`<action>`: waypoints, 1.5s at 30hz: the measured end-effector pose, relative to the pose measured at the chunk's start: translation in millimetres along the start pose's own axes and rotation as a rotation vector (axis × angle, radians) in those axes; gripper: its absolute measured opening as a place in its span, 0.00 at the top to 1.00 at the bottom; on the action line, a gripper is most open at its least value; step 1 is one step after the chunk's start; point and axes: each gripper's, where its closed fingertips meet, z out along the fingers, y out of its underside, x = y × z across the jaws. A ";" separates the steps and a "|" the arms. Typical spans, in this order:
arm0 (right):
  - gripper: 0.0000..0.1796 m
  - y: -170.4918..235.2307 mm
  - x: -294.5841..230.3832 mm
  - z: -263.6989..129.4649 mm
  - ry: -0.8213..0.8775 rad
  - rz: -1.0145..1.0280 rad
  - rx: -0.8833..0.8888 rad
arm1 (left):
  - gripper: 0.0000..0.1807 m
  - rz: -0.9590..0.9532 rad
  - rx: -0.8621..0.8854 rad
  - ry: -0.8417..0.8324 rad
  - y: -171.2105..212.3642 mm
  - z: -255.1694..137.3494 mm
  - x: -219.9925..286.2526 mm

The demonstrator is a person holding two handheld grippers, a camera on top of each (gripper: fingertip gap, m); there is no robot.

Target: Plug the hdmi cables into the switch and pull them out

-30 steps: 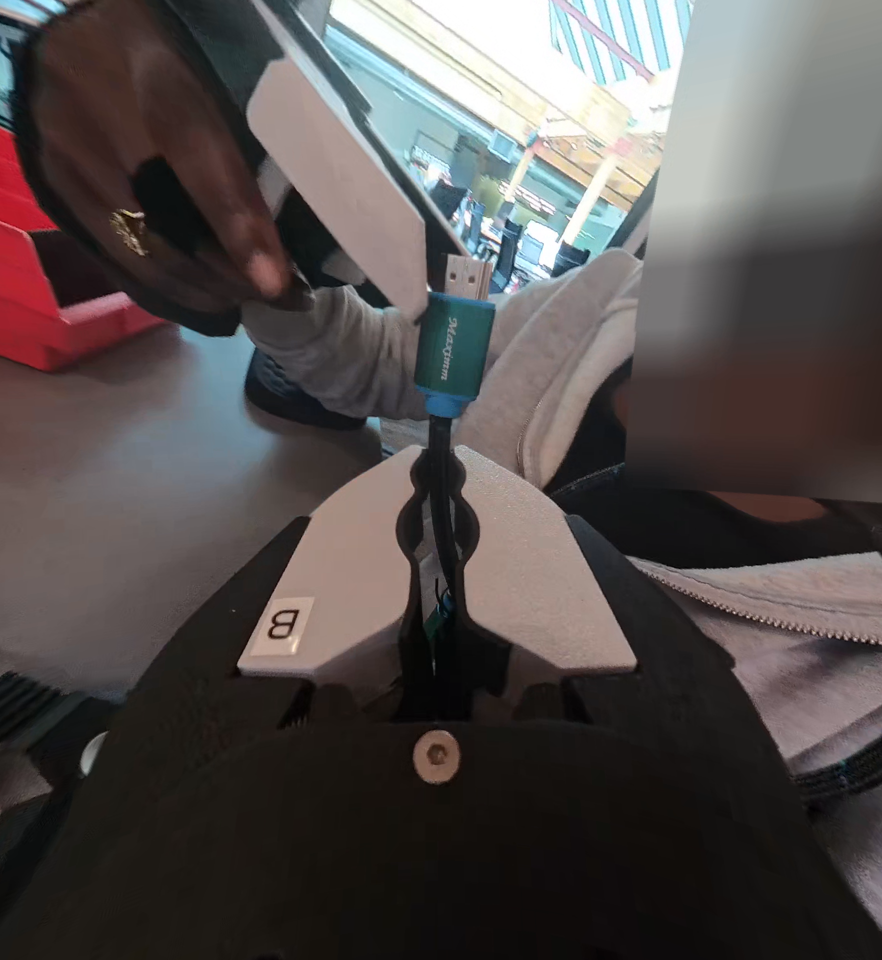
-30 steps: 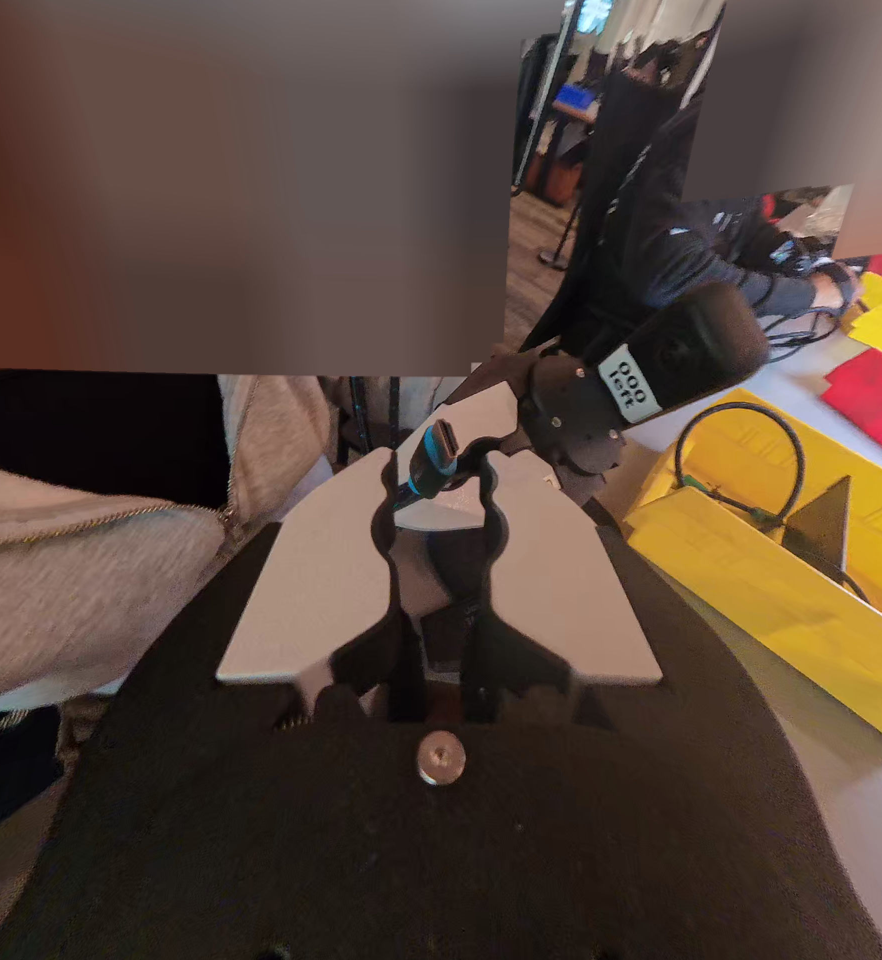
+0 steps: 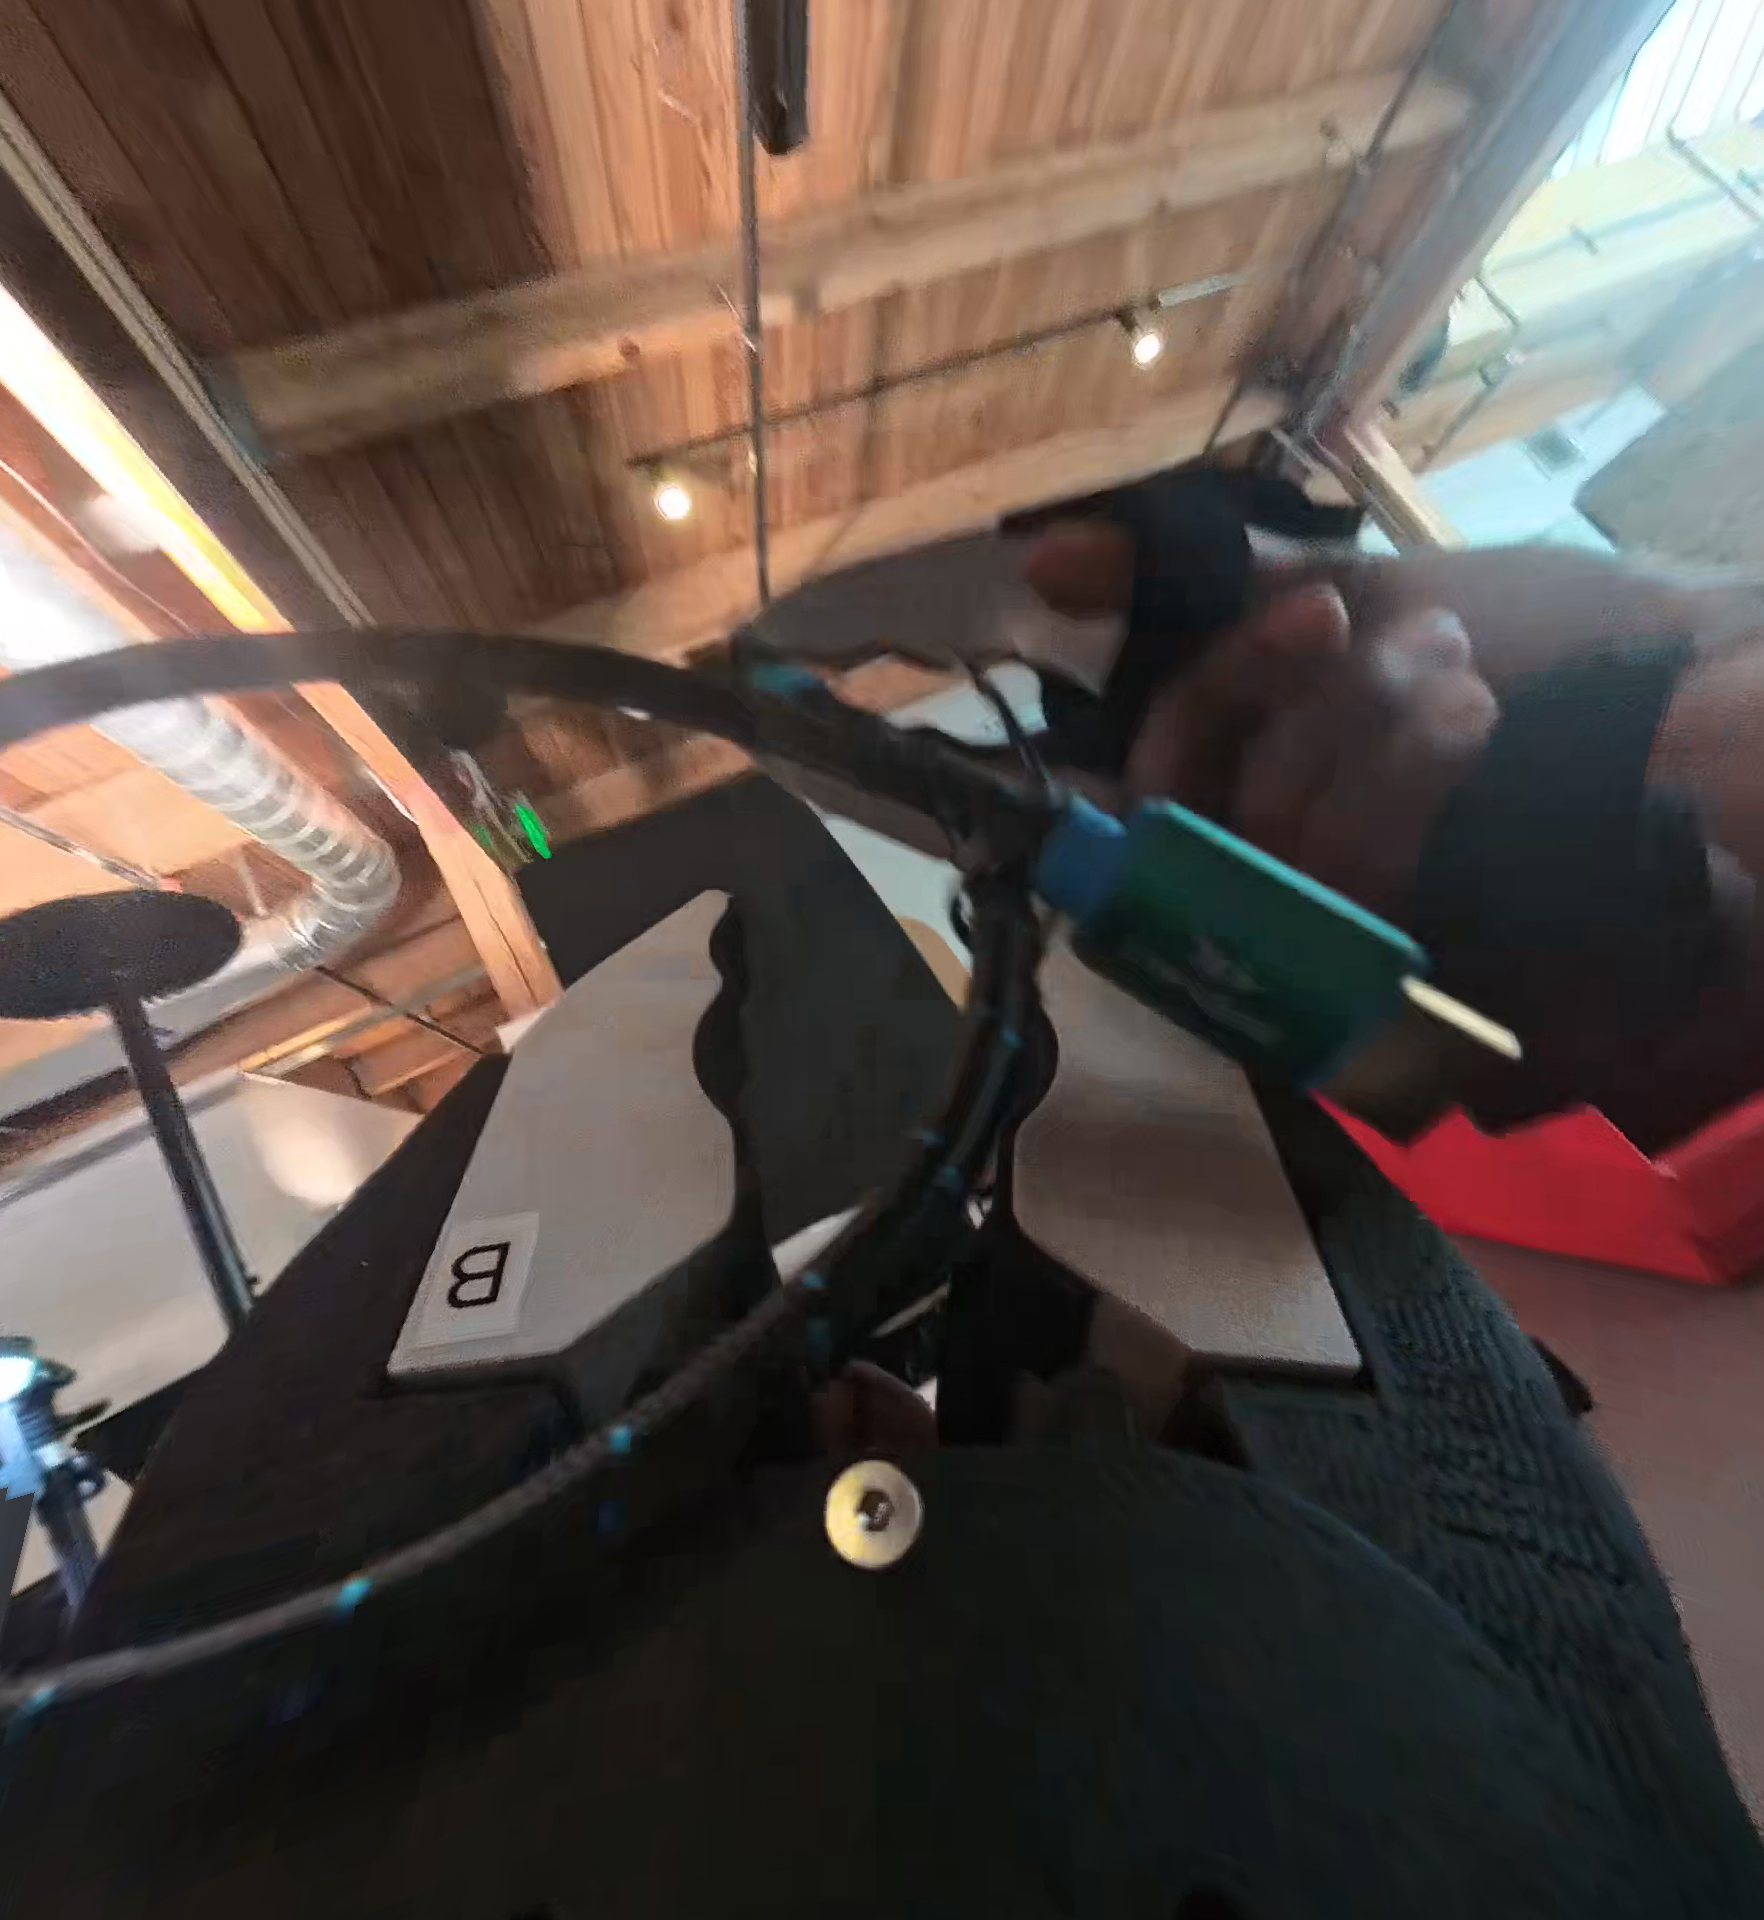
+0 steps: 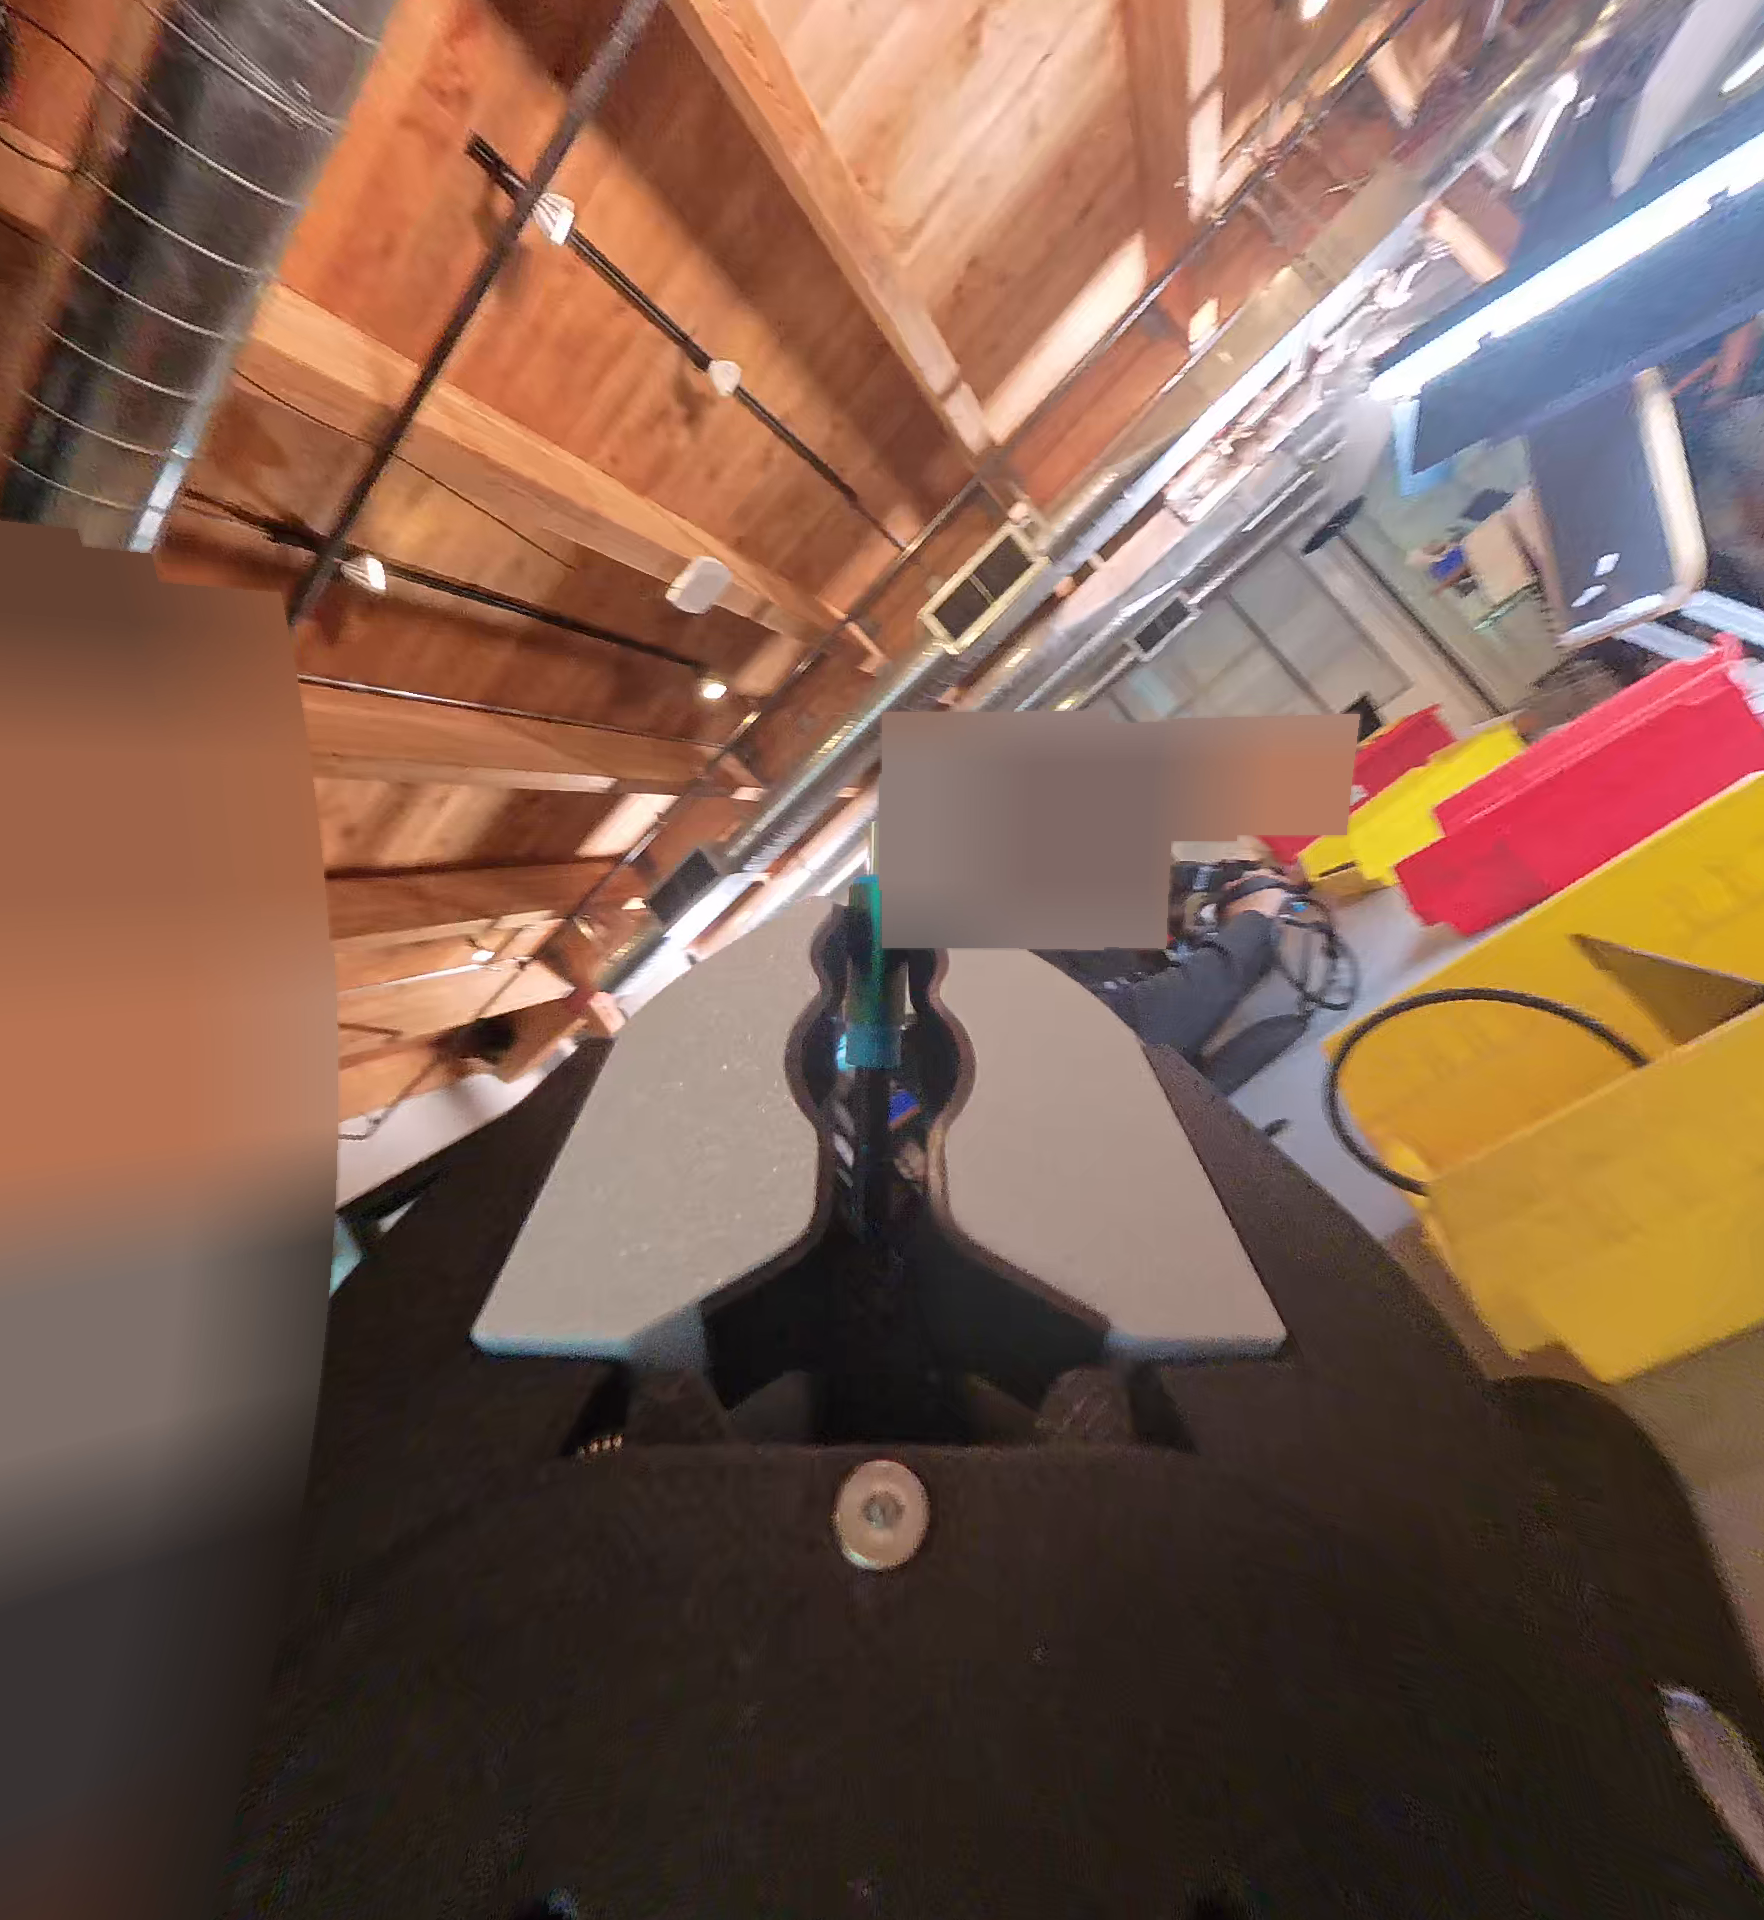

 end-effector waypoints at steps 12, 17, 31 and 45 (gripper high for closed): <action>0.94 42.2 27.0 -2.7 0.113 0.023 0.033 | 0.26 -0.015 0.064 -0.022 -17.4 -24.0 -9.5; 0.94 46.7 31.0 -3.8 0.113 0.087 0.026 | 0.61 -0.035 0.080 -0.041 -22.9 -29.4 -19.2; 0.85 82.0 18.6 0.4 -0.073 0.159 -0.574 | 0.97 -0.284 0.073 0.343 -39.4 -68.5 -34.8; 0.94 110.1 17.6 3.0 -0.069 0.182 -0.600 | 0.84 -0.103 -0.075 0.305 -20.7 -60.7 -25.4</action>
